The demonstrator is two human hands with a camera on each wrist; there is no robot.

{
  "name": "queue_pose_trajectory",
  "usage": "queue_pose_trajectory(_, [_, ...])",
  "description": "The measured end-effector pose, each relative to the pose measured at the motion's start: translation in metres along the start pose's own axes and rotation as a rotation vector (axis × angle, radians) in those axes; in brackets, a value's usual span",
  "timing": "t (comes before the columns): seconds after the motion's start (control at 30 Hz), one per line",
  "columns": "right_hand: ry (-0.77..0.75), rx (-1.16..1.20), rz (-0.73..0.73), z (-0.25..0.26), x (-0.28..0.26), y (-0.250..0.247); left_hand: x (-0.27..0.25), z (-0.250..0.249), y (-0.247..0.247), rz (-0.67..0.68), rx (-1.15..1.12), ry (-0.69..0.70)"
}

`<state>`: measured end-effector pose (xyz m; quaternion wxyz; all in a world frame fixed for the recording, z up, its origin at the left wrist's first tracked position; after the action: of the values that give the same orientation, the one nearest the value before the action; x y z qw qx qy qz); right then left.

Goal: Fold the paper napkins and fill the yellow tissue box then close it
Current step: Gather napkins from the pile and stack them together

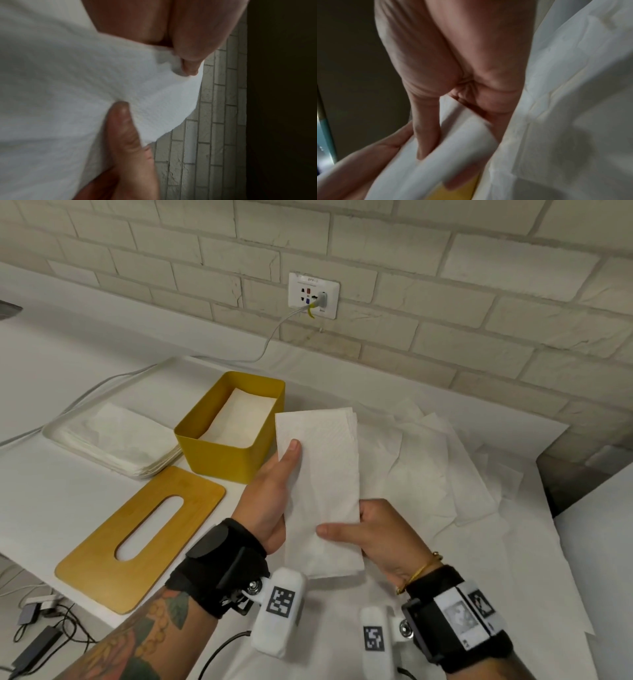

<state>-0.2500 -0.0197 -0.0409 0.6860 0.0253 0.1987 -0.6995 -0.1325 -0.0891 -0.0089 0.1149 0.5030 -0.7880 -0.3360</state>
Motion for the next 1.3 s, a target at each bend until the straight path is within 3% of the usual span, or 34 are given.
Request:
queue_pose_trajectory(0.17, [0.164,-0.028,0.204,-0.042,-0.021,0.016,0.001,-0.013,-0.023,-0.057,-0.050,0.013])
queue_pose_trajectory(0.23, [0.196,-0.095,0.205,-0.050,-0.026,0.004,0.000,-0.013,-0.031,-0.072,-0.080,0.007])
queue_pose_trajectory(0.43, [0.140,0.077,-0.307,-0.019,-0.007,-0.091,-0.006,-0.007,-0.046,-0.130,-0.098,-0.010])
queue_pose_trajectory(0.53, [0.137,0.230,-0.476,-0.013,0.012,-0.125,-0.008,-0.003,-0.046,-0.139,-0.092,-0.022])
queue_pose_trajectory(0.73, [0.217,0.367,-0.552,-0.021,0.054,-0.135,-0.015,-0.001,-0.051,-0.166,-0.054,-0.005])
queue_pose_trajectory(0.9, [0.298,0.285,-0.515,-0.038,0.078,-0.133,-0.018,0.001,-0.056,-0.195,-0.036,-0.015])
queue_pose_trajectory(1.07, [0.091,0.263,-0.493,-0.006,0.071,-0.137,-0.019,0.004,-0.061,-0.226,-0.042,-0.038])
queue_pose_trajectory(1.17, [-0.099,0.407,-0.459,0.021,0.049,-0.151,-0.019,0.008,-0.064,-0.237,-0.044,-0.058])
queue_pose_trajectory(1.3, [-0.209,0.349,-0.490,0.044,0.010,-0.183,-0.018,0.014,-0.063,-0.253,-0.041,-0.079])
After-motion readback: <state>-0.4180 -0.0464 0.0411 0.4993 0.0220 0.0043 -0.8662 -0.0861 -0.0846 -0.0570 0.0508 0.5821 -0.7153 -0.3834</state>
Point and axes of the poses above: each hand's wrist, its own x-axis towards the middle knuckle, its own y-axis out of the palm, z = x × y, the point moved 9 cm from there along x, towards the middle knuckle, and after that the axes turned 12 degrees about -x, right-handed, at the moved point
